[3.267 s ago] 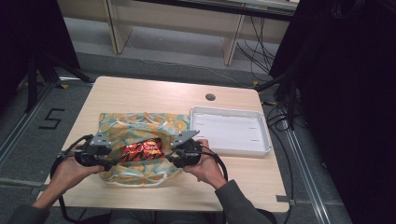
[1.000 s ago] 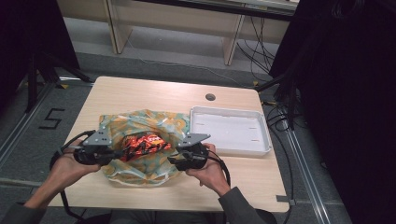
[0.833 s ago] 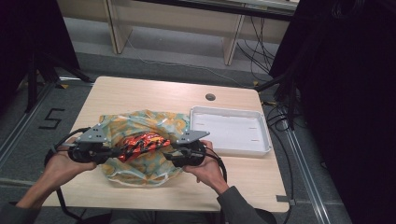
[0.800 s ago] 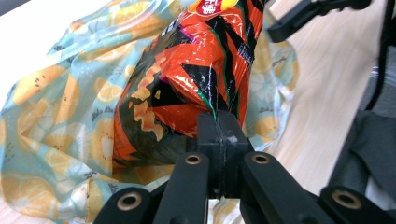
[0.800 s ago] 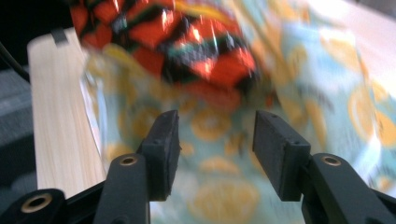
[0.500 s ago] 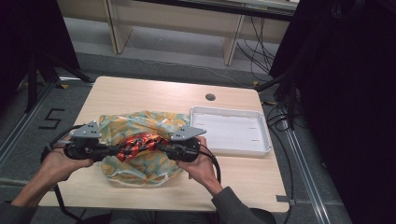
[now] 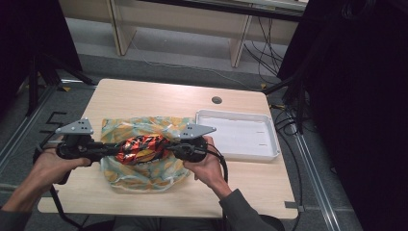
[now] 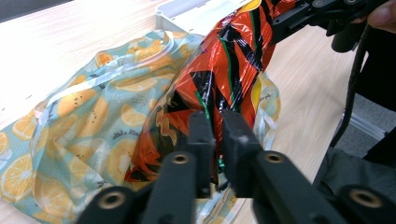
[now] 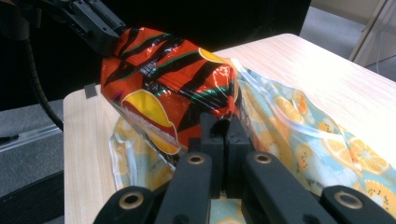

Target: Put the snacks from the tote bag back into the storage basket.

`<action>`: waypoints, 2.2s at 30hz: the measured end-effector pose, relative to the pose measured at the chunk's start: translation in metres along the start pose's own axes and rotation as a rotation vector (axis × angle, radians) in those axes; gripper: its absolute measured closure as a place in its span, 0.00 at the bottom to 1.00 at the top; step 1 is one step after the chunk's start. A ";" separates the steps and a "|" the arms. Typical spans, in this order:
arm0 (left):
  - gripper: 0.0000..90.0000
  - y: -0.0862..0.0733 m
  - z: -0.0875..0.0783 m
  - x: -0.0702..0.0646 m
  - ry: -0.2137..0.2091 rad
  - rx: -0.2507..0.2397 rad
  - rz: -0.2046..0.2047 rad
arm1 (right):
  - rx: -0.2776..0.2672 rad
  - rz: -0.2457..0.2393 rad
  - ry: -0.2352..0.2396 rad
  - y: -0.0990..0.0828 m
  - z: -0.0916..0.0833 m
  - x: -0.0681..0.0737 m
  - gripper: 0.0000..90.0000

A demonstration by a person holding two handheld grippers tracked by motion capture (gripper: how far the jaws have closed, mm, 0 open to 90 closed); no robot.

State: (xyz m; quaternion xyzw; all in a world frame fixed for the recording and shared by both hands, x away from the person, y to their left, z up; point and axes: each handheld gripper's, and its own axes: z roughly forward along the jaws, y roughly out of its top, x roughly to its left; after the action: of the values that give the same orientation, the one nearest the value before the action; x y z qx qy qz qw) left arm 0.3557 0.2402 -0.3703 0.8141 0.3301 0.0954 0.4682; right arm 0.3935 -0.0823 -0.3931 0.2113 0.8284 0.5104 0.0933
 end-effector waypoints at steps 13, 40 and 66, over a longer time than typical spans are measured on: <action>0.38 -0.046 -0.027 0.009 0.133 -0.007 -0.091 | -0.030 -0.007 0.031 0.023 0.003 -0.004 1.00; 0.25 -0.099 -0.014 0.011 0.297 0.059 -0.065 | -0.144 -0.030 0.112 0.098 -0.068 -0.007 1.00; 0.26 -0.109 -0.010 0.011 0.321 0.113 0.019 | -0.123 0.121 -0.094 0.055 -0.151 -0.088 1.00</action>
State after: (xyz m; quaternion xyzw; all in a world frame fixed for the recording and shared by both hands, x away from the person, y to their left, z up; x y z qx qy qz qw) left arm 0.3109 0.2916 -0.4570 0.8164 0.3977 0.2102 0.3621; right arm 0.4299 -0.2214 -0.2800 0.2786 0.7759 0.5544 0.1140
